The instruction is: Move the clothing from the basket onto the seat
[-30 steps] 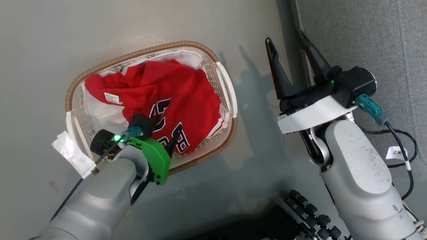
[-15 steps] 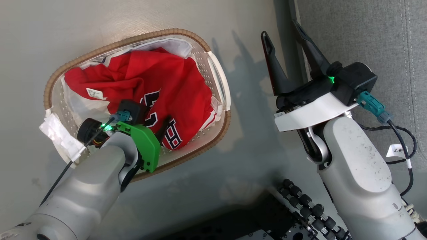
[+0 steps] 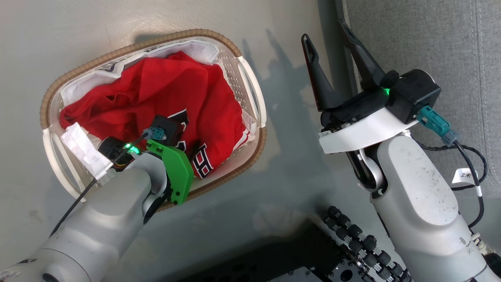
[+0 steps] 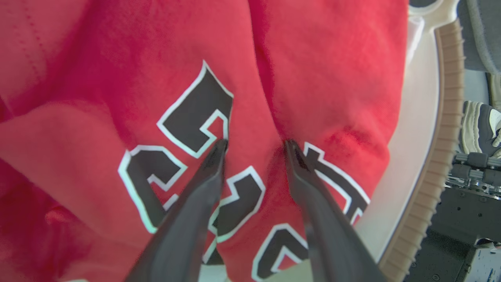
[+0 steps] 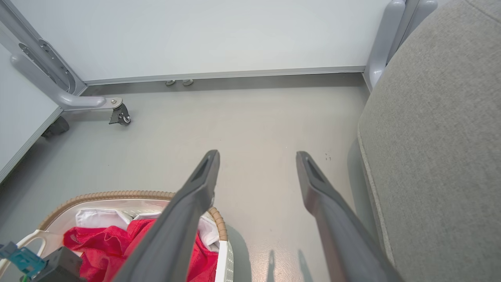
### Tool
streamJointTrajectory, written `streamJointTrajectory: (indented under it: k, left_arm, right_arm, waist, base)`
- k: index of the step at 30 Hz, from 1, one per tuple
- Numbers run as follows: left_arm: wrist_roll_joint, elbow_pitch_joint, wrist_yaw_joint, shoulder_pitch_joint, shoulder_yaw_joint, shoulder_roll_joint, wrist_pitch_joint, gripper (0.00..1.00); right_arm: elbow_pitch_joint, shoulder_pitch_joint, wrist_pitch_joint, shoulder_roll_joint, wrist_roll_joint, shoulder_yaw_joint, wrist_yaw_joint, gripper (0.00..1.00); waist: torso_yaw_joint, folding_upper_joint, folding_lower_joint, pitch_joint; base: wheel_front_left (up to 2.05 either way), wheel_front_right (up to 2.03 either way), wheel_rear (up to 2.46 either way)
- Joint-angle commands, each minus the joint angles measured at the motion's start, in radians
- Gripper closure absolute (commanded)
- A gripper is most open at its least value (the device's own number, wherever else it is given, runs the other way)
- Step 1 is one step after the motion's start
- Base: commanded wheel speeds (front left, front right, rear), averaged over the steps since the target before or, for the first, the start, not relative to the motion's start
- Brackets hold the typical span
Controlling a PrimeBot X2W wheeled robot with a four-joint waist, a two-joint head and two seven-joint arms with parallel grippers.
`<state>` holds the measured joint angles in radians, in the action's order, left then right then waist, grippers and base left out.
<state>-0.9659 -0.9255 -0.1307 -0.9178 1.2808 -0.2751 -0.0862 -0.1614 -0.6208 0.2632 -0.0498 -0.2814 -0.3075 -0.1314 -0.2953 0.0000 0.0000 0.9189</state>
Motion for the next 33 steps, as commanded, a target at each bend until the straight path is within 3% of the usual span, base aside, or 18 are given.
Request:
streamJointTrajectory:
  k: [1,14,30,33]
  left_arm:
    - [0.001,0.005,0.0,-0.011,0.0,-0.008,0.009,1.0]
    - [-0.039,0.034,0.0,0.01,0.0,-0.003,-0.055,1.0]
    - [-0.116,0.087,0.0,0.109,-0.001,0.04,-0.178,1.0]
    - [-0.11,0.109,0.0,0.119,-0.04,0.047,-0.179,1.0]
  right_arm:
    - [0.004,-0.005,0.002,-0.003,-0.004,0.0,0.001,0.0]
    - [-0.02,0.004,0.002,-0.003,0.005,0.017,0.001,0.0]
    - [-0.115,0.099,0.002,-0.003,0.045,0.053,0.001,0.0]
    - [-0.133,0.124,0.002,-0.003,0.058,0.066,0.001,0.0]
  waist:
    - [0.002,0.0,0.0,-0.001]
    - [0.024,0.0,0.0,-0.071]
    - [0.114,0.0,0.0,-0.357]
    - [0.137,0.0,0.0,-0.41]
  base:
    - [0.0,0.0,0.0]
    - [0.0,0.0,0.0]
    - [0.0,0.0,0.0]
    - [0.0,0.0,0.0]
